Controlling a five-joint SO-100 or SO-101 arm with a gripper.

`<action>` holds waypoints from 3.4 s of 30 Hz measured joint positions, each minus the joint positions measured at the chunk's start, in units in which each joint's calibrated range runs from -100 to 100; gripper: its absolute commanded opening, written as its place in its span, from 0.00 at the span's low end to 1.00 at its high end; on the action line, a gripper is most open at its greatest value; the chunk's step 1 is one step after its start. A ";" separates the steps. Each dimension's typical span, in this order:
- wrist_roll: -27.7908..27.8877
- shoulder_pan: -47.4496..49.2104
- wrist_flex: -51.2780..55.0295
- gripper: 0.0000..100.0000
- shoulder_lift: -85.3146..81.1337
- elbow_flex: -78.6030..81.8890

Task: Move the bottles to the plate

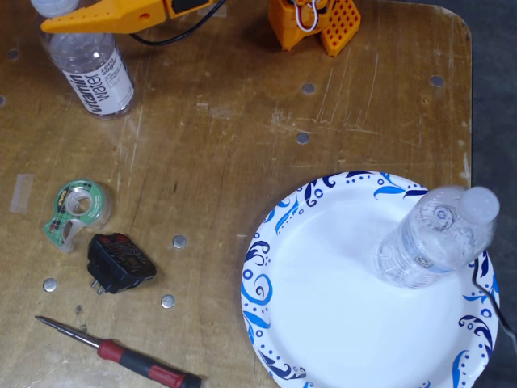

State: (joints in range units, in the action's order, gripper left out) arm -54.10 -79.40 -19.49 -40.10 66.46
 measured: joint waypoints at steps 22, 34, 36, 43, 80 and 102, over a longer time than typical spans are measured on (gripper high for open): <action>0.00 0.00 0.00 0.42 0.00 0.00; 0.00 -0.18 0.00 0.36 0.17 0.00; 0.00 -0.27 0.00 0.30 0.17 0.00; 0.00 -2.73 -0.09 0.22 0.17 0.63; -3.39 16.68 13.45 0.10 2.52 -27.70; -2.19 64.27 28.85 0.10 34.40 -69.06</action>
State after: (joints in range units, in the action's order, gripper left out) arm -56.29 -15.13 9.36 -5.70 -2.61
